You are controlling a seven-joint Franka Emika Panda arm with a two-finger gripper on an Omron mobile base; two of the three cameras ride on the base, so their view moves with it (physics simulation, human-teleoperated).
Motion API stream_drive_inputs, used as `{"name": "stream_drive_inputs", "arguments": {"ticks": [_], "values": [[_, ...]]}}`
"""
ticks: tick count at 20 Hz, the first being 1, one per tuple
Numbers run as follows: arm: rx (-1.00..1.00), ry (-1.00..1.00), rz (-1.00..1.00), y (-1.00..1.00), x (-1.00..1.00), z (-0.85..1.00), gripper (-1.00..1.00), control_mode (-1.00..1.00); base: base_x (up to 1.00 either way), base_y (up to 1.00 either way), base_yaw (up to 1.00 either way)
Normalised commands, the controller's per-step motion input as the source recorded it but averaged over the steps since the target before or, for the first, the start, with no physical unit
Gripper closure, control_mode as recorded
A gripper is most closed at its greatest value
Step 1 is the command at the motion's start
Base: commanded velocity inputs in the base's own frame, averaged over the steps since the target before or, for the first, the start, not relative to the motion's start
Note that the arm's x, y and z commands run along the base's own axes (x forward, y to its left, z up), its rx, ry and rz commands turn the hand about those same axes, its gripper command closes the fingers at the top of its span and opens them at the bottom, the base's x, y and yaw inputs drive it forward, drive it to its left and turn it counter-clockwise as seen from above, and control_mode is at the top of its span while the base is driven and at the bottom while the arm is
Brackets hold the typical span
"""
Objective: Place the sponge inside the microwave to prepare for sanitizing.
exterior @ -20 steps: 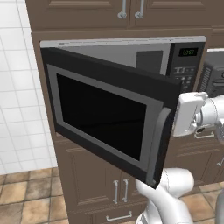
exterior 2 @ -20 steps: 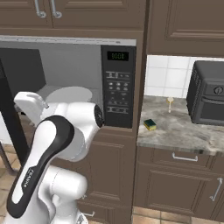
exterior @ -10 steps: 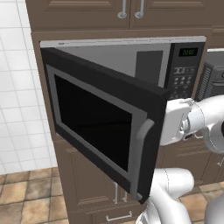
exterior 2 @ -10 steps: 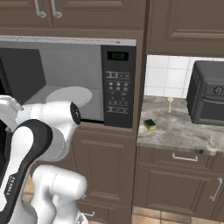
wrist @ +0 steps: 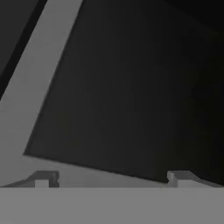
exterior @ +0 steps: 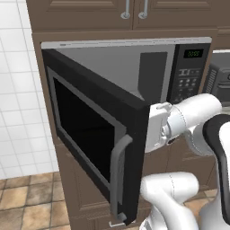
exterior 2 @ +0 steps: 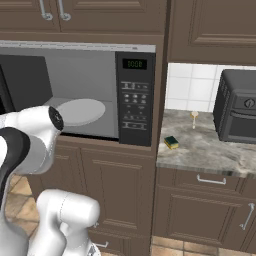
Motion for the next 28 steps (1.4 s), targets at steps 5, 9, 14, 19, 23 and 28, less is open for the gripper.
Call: {"name": "stream_drive_inputs", "arguments": {"ticks": [5, 9, 14, 19, 23, 28], "values": [[0.0, -0.08, 0.0, 0.74, -0.06, -0.19, -1.0, -1.0, 0.0, 0.0, 0.0], [0.0, -0.08, 0.0, 0.69, -0.02, -0.23, -1.0, -1.0, 0.0, 0.0, 0.0], [0.0, -0.07, 0.0, 0.61, 0.01, -0.2, -1.0, -1.0, 0.0, 0.0, 0.0], [0.0, -0.08, 0.0, 0.45, 0.11, -0.07, -1.0, -1.0, 0.0, 0.0, 0.0], [0.0, -0.1, 0.0, 0.42, 0.15, -0.03, -1.0, -1.0, 0.0, 0.0, 0.0], [0.0, -0.04, 0.0, 0.25, 0.15, 0.0, -1.0, -1.0, 0.0, 0.0, 0.0]]}}
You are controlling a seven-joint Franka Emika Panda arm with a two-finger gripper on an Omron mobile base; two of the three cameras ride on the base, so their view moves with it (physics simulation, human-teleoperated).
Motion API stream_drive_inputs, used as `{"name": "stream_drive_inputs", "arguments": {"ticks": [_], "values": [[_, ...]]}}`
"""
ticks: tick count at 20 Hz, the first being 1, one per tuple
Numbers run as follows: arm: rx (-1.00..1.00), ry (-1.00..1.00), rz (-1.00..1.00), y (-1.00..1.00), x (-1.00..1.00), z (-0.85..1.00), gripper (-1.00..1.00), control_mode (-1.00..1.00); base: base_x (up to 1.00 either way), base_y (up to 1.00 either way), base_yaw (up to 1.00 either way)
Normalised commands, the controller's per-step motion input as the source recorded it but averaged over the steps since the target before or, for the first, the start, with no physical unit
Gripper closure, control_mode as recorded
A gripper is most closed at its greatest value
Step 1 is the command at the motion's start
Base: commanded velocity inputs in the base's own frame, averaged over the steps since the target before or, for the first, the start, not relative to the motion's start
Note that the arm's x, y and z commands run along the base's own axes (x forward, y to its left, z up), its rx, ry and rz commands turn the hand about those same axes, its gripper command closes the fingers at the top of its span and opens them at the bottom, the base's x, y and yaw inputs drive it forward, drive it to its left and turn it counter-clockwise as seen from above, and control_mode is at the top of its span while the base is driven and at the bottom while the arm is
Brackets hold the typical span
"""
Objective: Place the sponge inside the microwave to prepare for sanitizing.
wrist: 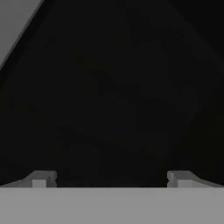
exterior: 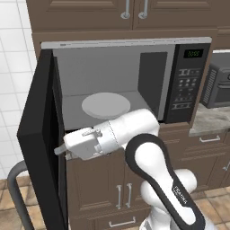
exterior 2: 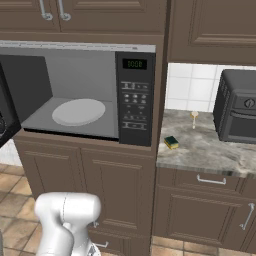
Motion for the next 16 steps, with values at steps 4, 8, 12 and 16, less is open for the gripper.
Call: {"name": "stream_drive_inputs", "arguments": {"ticks": [4, 8, 12, 16], "values": [[-0.02, -0.01, 0.0, 0.1, 0.08, -0.01, -1.0, -1.0, 0.0, 0.0, 0.0], [-0.04, 0.0, 0.0, -0.35, 0.01, -0.01, -1.0, -1.0, 0.0, 0.0, 0.0], [-0.01, 0.0, 0.0, -0.61, -0.03, 0.0, -1.0, -1.0, 0.0, 0.0, 0.0], [0.0, 0.0, 0.0, -0.69, -0.1, 0.01, -1.0, -1.0, 0.0, 0.0, 0.0]]}}
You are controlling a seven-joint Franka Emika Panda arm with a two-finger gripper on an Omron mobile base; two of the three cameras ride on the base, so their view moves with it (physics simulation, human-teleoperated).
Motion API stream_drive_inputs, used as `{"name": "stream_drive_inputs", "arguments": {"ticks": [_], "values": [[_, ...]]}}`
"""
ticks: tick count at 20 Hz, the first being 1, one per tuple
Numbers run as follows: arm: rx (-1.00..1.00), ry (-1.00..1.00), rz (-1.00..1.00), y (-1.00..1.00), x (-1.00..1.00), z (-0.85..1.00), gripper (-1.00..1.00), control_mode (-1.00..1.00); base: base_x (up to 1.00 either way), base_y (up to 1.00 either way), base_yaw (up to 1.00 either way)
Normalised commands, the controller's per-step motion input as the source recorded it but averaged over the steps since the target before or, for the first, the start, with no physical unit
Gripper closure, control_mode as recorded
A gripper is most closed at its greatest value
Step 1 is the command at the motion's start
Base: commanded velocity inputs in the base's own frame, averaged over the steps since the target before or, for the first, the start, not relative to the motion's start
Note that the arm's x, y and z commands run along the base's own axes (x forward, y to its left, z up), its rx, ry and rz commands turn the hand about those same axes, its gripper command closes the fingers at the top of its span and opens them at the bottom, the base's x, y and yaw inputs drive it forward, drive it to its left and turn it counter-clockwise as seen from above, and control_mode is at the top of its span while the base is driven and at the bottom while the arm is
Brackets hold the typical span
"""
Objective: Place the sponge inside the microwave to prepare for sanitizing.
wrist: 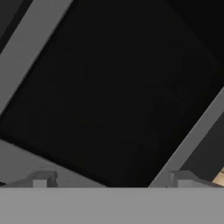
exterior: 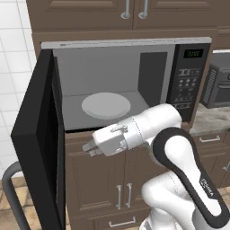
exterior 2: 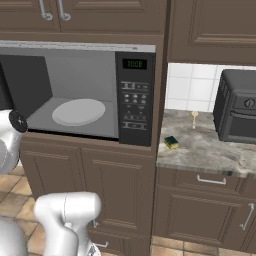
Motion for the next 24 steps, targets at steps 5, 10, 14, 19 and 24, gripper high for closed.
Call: {"name": "stream_drive_inputs", "arguments": {"ticks": [5, 10, 14, 19, 24], "values": [[0.0, -0.05, 0.02, -0.76, -0.17, 0.04, -1.0, -1.0, 0.0, 0.0, 0.0], [0.0, -0.03, 0.01, -0.76, -0.12, 0.07, -1.0, -1.0, 0.0, 0.0, 0.0], [0.0, 0.0, 0.01, -0.73, -0.05, 0.08, -1.0, -1.0, 0.0, 0.0, 0.0], [0.0, 0.0, 0.0, -0.72, -0.03, 0.08, -1.0, -1.0, 0.0, 0.0, 0.0], [0.0, -0.01, 0.01, -0.72, -0.07, 0.03, -1.0, -1.0, 0.0, 0.0, 0.0]]}}
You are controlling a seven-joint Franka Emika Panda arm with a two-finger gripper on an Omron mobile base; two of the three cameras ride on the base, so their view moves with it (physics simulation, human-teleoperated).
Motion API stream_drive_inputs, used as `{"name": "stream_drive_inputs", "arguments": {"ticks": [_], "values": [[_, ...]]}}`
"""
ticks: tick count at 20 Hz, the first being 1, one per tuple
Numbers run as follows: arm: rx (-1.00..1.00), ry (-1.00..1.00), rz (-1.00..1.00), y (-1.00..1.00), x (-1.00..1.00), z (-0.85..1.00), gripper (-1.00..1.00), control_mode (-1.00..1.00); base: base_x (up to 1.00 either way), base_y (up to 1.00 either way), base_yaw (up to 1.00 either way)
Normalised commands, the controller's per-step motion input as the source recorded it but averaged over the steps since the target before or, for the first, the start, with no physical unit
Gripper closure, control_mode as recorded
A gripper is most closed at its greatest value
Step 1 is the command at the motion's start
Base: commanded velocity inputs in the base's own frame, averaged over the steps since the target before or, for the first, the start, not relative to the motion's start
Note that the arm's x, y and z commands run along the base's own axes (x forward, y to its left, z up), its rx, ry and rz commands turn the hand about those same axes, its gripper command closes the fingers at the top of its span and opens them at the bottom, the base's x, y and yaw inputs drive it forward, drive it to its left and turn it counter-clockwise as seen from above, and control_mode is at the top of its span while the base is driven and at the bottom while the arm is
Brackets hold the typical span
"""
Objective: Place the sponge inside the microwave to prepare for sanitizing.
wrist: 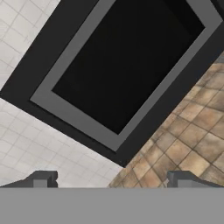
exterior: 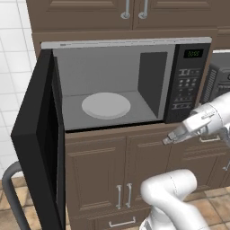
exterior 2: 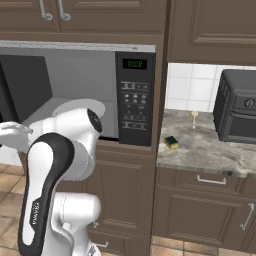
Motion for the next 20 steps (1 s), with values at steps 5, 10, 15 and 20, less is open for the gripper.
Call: {"name": "stream_drive_inputs", "arguments": {"ticks": [5, 10, 15, 20], "values": [[0.0, 0.0, 0.01, -0.72, -0.05, 0.01, -1.0, -1.0, 0.0, 0.0, 0.0], [0.0, 0.0, 0.0, -0.72, -0.02, 0.0, -1.0, -1.0, 0.0, 0.0, 0.0], [0.0, 0.0, 0.0, -0.67, 0.0, 0.01, -1.0, -1.0, 0.0, 0.0, 0.0], [0.0, 0.0, 0.0, -0.6, 0.0, 0.01, -1.0, -1.0, 0.0, 0.0, 0.0]]}}
